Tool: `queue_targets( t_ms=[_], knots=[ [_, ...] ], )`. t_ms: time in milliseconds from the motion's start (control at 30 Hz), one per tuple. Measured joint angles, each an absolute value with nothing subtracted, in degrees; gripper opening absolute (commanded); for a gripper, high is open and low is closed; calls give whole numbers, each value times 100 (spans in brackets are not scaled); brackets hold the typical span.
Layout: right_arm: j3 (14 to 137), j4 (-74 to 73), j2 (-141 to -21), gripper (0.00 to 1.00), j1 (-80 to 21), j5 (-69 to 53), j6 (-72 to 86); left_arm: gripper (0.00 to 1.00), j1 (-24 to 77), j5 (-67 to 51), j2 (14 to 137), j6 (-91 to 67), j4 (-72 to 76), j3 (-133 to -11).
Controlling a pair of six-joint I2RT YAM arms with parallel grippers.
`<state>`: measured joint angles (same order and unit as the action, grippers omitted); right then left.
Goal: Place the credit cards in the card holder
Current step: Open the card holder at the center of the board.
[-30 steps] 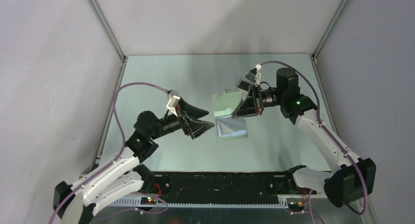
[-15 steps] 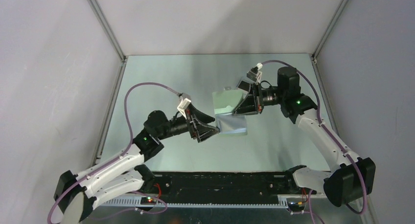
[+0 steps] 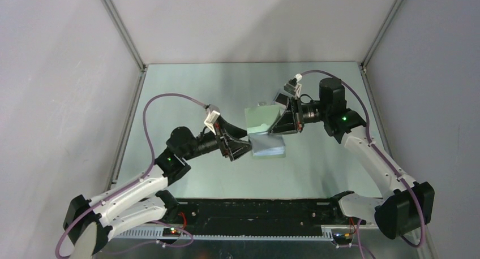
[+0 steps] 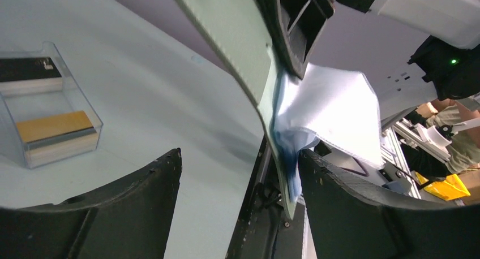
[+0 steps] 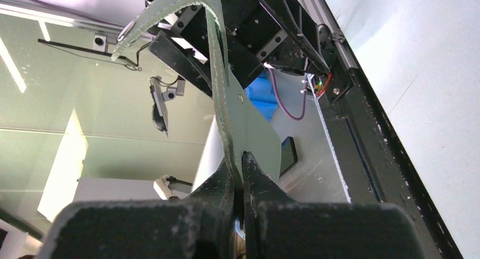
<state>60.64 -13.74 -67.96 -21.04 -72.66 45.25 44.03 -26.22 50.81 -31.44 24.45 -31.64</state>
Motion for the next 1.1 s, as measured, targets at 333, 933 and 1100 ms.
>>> queue_targets(
  t_ms=[333,933,1100],
  knots=[
    [6064,-1481,-6796,0,-2224,-7271,4484,80,4403,-2582,5201,-3148,2945,-3267],
    [6064,-1597,-6799,1,-2432,-7264,4390,76,4403,-2731,5076,-3144,3214,-3415],
    [6064,-1601,-6810,4,-2469,-7218,4388,72,4403,-2744,5349,-3148,3249,-3474]
  ],
)
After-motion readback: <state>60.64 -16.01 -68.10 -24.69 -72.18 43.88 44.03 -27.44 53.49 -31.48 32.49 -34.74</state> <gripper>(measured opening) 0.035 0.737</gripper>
